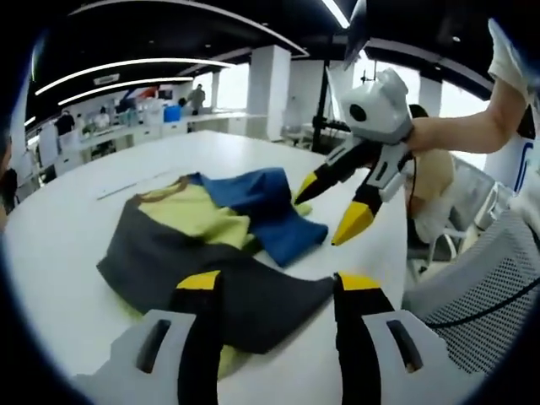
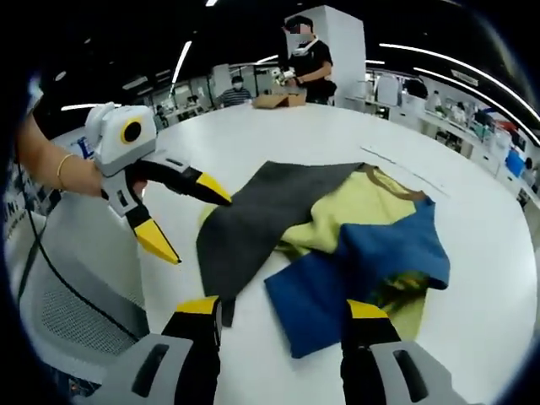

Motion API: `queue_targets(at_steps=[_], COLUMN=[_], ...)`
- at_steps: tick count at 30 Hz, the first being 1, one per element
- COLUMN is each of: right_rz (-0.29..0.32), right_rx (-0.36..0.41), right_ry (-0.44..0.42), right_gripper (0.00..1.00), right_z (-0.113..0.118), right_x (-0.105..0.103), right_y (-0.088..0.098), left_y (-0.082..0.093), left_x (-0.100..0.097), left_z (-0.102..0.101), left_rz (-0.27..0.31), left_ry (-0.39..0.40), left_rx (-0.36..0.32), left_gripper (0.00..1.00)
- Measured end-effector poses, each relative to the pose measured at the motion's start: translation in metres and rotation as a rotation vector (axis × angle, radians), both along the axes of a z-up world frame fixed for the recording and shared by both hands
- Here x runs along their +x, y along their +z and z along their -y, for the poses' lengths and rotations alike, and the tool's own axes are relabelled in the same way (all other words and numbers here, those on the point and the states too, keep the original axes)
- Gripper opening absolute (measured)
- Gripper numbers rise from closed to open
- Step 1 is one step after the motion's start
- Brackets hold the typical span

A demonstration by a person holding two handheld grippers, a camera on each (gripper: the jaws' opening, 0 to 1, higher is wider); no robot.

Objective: Fold the garment on the visible template until the final outline fits inside the template.

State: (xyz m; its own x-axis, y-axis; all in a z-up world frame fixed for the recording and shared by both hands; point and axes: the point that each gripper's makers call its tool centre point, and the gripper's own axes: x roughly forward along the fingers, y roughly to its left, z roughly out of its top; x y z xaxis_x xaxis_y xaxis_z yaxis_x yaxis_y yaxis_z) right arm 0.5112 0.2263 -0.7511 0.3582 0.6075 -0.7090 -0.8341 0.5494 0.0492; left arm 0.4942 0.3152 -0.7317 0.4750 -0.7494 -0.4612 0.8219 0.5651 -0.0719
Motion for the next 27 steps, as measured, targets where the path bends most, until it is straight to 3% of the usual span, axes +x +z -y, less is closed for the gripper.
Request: queue_targets(at_steps=[5, 9, 12, 23, 27], right_rz=[-0.005, 0.017, 0.016, 0.027, 0.047], right_rx=[-0.042, -0.053, -0.069, -0.118, -0.144], right_ry=[0.007, 0.005, 0.005, -0.006, -0.005], right_gripper=[0.44, 0.34, 0.33, 0.27, 0.20], right_z=[0.003, 0.001, 0.001, 0.006, 0.007], right_x=[-0.005, -0.003, -0.002, 0.004, 0.007], right_y=[-0.013, -0.016, -0.021, -0.032, -0.033], left_y=[-0.011, -0.028, -0.037, -0.050, -0.051], left_x=[-0.009, -0.016, -0.017, -0.009, -0.009], left_z=[0.005, 0.008, 0.009, 0.013, 0.014], left_rz=[-0.023, -0.095, -0.078, -0.021, -0.025], left_ry=[-0.027, -0.048, -0.065, -0.072, -0.081], left_rx=[0.020, 0.049, 0.103, 0.188, 0.185], left_gripper=[0.40, 0.35, 0.31, 0.23, 0.20])
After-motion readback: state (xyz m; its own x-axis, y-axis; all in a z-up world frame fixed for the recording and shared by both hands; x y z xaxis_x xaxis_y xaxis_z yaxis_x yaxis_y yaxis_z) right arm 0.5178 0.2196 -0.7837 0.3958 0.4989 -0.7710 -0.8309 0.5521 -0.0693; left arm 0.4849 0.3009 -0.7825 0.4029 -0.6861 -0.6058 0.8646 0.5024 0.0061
